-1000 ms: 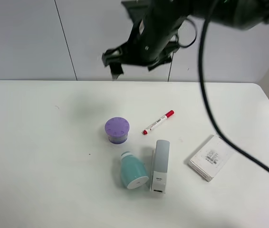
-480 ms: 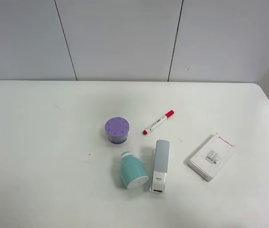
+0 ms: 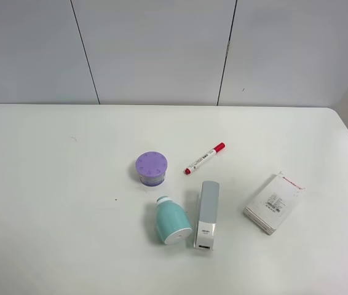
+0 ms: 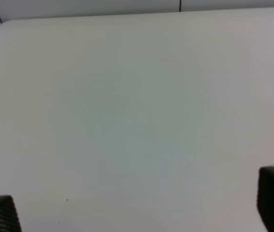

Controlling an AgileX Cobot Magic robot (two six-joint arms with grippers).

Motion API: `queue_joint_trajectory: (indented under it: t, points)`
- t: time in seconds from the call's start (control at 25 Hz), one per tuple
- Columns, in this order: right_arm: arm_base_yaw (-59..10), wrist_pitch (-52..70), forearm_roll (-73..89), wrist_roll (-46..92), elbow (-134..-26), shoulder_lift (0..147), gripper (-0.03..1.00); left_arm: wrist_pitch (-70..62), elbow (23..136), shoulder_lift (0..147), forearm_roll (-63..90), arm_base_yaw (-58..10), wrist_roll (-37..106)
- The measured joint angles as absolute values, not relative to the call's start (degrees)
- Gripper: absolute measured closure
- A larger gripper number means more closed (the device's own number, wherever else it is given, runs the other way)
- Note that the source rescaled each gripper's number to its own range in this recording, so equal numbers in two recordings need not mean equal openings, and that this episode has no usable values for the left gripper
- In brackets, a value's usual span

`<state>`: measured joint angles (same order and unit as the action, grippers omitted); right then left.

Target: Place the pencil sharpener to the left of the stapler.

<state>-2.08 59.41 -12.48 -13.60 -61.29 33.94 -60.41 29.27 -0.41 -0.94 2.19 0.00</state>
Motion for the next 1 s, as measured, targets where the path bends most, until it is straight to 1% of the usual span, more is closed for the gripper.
queue_joint_trajectory:
  t: [0.12,0.24,0.36,0.6,1.0]
  points:
    - [1.9,59.0,-9.8,-9.5,-52.3,20.5,0.37,-60.4,29.3,-0.4,-0.9,2.2,0.0]
    - [2.7,60.5,-6.3,-7.6,-44.6,9.6,0.37,-60.4,29.3,-0.4,-0.9,2.2,0.0]
    - [2.7,63.7,-6.0,-7.3,-39.1,1.8,0.37,-60.4,29.3,-0.4,-0.9,2.2,0.0]
    - [2.8,61.8,-4.6,-7.3,-29.1,-0.2,0.37,-60.4,29.3,-0.4,-0.9,2.2,0.0]
    - [2.8,61.3,-2.9,-4.2,-28.3,-0.2,0.37,-60.4,29.3,-0.4,-0.9,2.2,0.0]
